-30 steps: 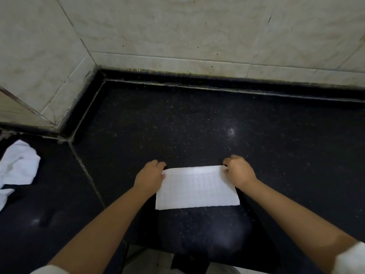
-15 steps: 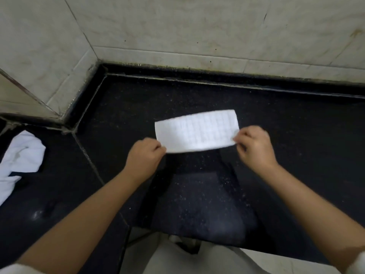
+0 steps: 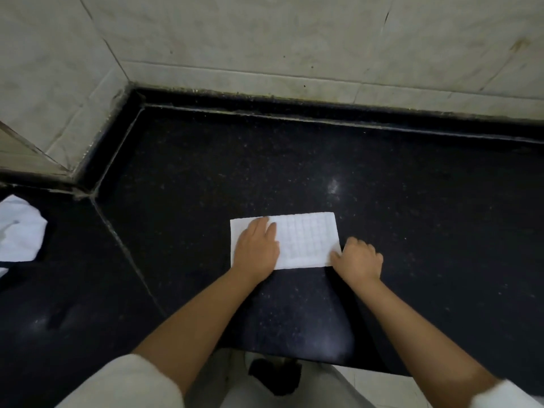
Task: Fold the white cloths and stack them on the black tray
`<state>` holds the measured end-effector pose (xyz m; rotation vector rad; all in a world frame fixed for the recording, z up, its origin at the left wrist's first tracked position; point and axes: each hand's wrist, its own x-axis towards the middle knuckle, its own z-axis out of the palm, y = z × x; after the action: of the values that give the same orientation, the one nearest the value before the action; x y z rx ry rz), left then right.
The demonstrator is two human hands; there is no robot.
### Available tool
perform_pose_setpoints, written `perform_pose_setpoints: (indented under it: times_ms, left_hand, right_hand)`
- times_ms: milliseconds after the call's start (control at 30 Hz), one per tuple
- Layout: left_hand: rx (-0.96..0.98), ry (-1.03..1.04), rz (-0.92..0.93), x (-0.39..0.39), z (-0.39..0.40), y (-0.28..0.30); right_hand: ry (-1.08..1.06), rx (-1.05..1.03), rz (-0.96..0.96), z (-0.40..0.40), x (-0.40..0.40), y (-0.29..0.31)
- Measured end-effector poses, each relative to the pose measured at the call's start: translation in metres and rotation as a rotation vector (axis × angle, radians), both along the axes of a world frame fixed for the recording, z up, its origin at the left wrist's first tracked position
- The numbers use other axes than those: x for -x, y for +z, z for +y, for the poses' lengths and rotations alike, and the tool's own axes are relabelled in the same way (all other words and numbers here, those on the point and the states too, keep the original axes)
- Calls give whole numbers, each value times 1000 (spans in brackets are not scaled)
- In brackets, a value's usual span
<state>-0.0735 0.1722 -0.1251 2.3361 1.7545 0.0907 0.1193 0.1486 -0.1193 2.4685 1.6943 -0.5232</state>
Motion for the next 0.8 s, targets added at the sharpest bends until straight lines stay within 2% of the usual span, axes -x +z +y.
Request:
perform_pose_setpoints:
  times_ms: [100, 400, 500, 600, 700, 800]
  left_hand:
    - [206, 41, 1, -21, 4, -13]
    - [214, 47, 26, -20, 1, -27]
    - [221, 57, -43, -17, 2, -22]
    - [113, 105, -165, 2, 2, -12]
    - [20, 183, -248, 40, -6, -6]
    - [-37, 282, -252, 85, -20, -10]
  right_hand:
    - [-75, 29, 17, 3, 7, -2]
    - [-207, 103, 67, 7, 22, 6]
    - [-223, -22, 160, 5, 22, 7]
    - [-214, -239, 384, 9, 32, 16]
    - [-90, -393, 526, 12, 69, 41]
    - [79, -434, 582, 10, 120, 51]
